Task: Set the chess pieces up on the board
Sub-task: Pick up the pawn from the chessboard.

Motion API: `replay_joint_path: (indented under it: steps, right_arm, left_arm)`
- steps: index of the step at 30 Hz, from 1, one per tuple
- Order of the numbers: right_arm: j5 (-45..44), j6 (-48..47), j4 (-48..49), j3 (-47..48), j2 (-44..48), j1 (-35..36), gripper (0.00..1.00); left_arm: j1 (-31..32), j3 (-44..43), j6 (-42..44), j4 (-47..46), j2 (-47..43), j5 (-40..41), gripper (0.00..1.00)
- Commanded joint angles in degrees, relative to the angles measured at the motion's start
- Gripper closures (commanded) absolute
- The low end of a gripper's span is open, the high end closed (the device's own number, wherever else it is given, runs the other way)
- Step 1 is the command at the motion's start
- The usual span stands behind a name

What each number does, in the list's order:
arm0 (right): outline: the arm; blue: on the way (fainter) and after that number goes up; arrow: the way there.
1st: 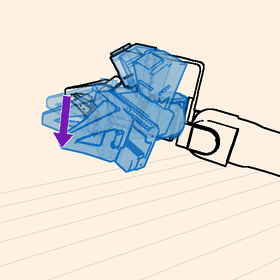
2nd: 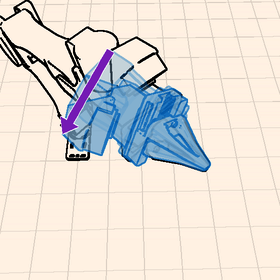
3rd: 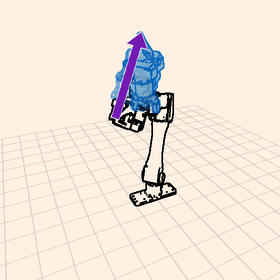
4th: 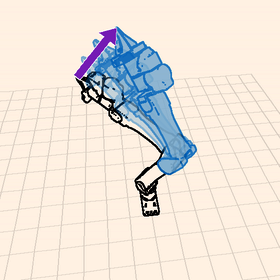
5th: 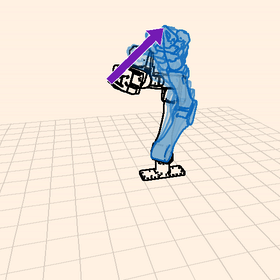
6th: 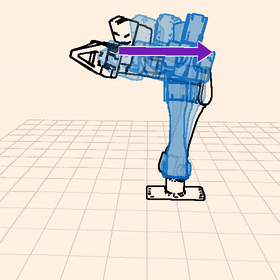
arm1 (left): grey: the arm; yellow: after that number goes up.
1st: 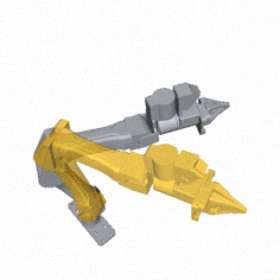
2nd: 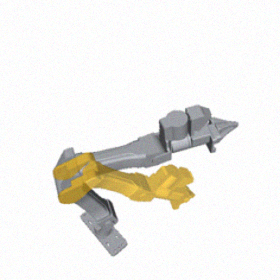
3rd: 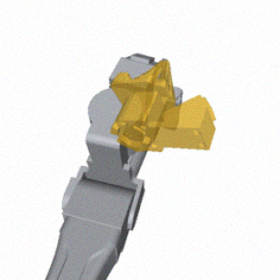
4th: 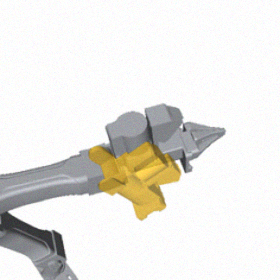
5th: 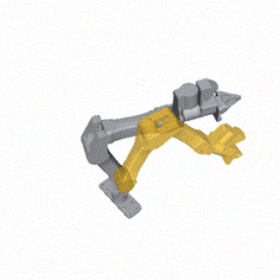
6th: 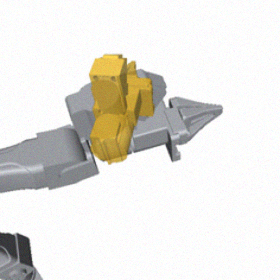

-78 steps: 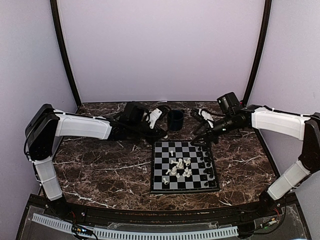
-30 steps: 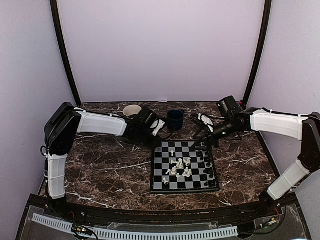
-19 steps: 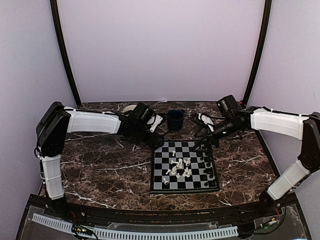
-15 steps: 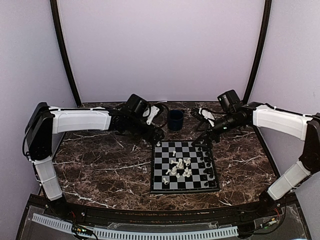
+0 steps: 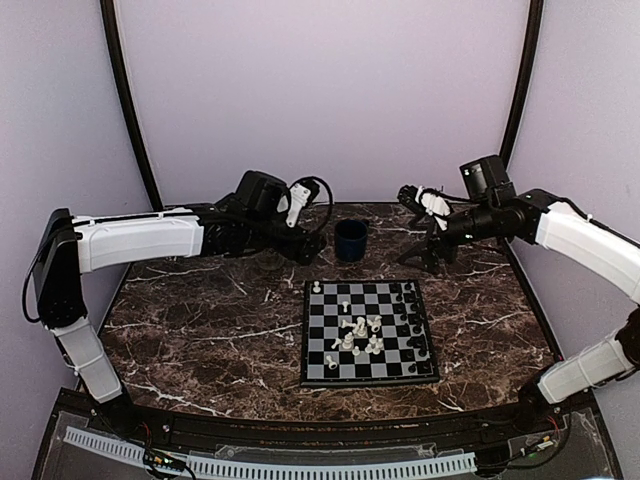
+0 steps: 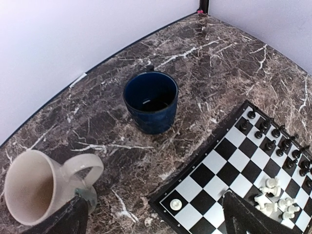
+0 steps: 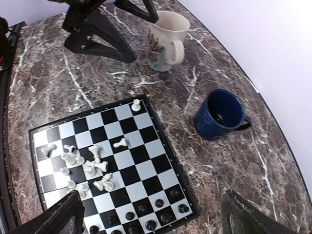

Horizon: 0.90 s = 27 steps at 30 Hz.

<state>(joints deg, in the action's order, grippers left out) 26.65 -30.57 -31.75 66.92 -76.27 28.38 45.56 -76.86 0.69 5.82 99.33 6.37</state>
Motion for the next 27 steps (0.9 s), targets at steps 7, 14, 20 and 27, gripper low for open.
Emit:
replay_joint_path:
  steps: [7, 14, 20, 27]
  right_arm:
    - [-27.1, 4.8, 12.3, -9.5, 5.7, -2.0, 0.02]
    - [-7.2, 7.8, 15.7, -17.0, 6.3, -12.6, 0.09]
    - [6.3, -3.0, 6.8, -12.3, 3.1, -12.5, 0.4]
    - [4.2, -11.5, 0.4, -5.4, -3.5, -6.8, 0.56]
  left_arm:
    - [0.5, -18.1, 3.8, 4.5, 9.9, -1.1, 0.03]
    - [5.4, -17.5, -2.3, 9.6, 10.8, -6.1, 0.44]
    - [7.3, -10.9, -9.1, 10.7, 8.6, -7.8, 0.52]
    - [7.3, 6.5, -12.1, 0.6, -3.0, -6.5, 0.52]
